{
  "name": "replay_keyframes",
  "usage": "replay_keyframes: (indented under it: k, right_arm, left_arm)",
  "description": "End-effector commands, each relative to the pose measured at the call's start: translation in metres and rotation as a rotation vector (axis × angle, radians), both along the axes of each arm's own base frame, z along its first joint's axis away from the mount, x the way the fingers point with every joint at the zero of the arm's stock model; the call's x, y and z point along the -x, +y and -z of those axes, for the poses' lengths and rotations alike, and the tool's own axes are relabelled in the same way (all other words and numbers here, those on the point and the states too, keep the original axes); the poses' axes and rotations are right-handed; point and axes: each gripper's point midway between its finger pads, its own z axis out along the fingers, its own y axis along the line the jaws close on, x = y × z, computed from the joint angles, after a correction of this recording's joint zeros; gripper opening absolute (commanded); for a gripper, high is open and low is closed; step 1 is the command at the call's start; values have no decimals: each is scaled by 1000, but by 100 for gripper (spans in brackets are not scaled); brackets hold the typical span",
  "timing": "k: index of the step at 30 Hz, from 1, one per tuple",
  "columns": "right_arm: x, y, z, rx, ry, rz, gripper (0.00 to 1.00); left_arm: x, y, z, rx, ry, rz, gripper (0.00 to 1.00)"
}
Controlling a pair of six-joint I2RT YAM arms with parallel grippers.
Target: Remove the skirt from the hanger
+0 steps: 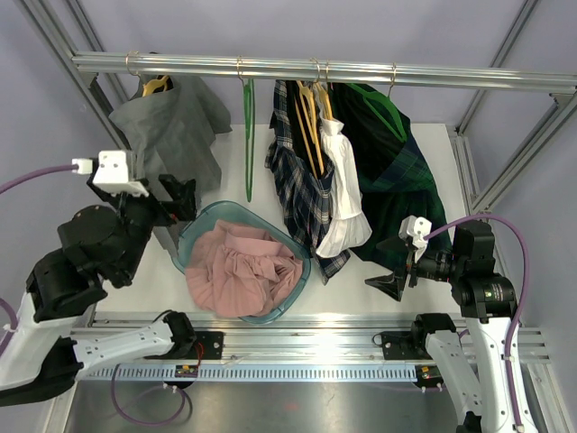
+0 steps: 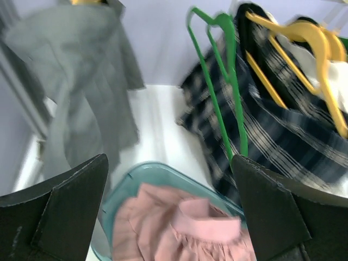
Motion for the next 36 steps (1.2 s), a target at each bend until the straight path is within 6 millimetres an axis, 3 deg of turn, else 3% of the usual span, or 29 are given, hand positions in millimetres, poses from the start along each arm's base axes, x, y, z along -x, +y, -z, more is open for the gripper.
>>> replay_keyframes:
  k: [1, 3, 4, 5, 7, 8, 10, 12, 13, 14, 17, 18, 19, 25, 28, 30, 32, 33, 34, 35, 36]
  right_arm:
    - [-3, 0, -6, -6, -37, 1, 100]
    - [-2, 0, -6, -8, -36, -2, 100]
    - [-2, 0, -6, -8, -39, -2, 99]
    - [-2, 0, -6, -8, -37, -3, 99]
    - [-1, 1, -7, -10, -37, -6, 99]
    - [-1, 1, -7, -10, -37, -6, 100]
    - [0, 1, -7, -12, -38, -11, 99]
    - [1, 1, -7, -12, -40, -12, 100]
    - [1, 1, -7, -11, -38, -13, 100]
    - [1, 1, -7, -13, -38, -15, 99]
    - [2, 2, -7, -13, -39, -17, 100]
    - [2, 2, -7, -12, -39, -18, 99]
    - [3, 2, -7, -13, -40, -19, 100]
    - [3, 2, -8, -13, -41, -22, 99]
    - [3, 2, -7, -12, -40, -21, 99]
    - [3, 2, -7, -12, -38, -21, 99]
    - [3, 2, -7, -12, -38, -22, 99]
    - [2, 2, -7, -12, -38, -20, 99]
    - [2, 2, -7, -12, -38, -20, 99]
    - [2, 2, -7, -11, -38, -20, 100]
    - [3, 2, -7, -11, -37, -20, 100]
  left_arm:
    - [-26, -9, -16, -121, -22, -54, 99]
    - [-41, 5, -23, -124, -8, -118, 99]
    - [-52, -10, -18, -123, 20, -56, 99]
    - [-64, 11, -23, -102, 25, -130, 99]
    - [-78, 7, -23, -51, 45, -77, 99]
    - [-93, 24, -21, -38, 56, -136, 99]
    - [-107, 25, -23, -8, 64, -119, 99]
    - [-118, 45, -25, 24, 59, -175, 99]
    - [-123, 45, -25, 37, 65, -157, 99]
    - [-133, 57, -20, 49, 77, -188, 98]
    - [-148, 60, -5, 68, 111, -162, 93]
    - [-153, 76, 1, 69, 122, -205, 92]
    - [-157, 75, 17, 67, 154, -189, 91]
    - [-172, 82, 54, 9, 166, -182, 82]
    - [-184, 86, 74, -13, 173, -183, 70]
    - [-188, 88, 87, -26, 186, -180, 55]
    - [-195, 91, 91, -27, 178, -186, 51]
    - [-198, 90, 89, -38, 159, -171, 31]
    - [-200, 89, 88, -42, 147, -158, 31]
    - [-200, 87, 85, -43, 132, -149, 24]
    - [-200, 85, 81, -46, 114, -137, 6]
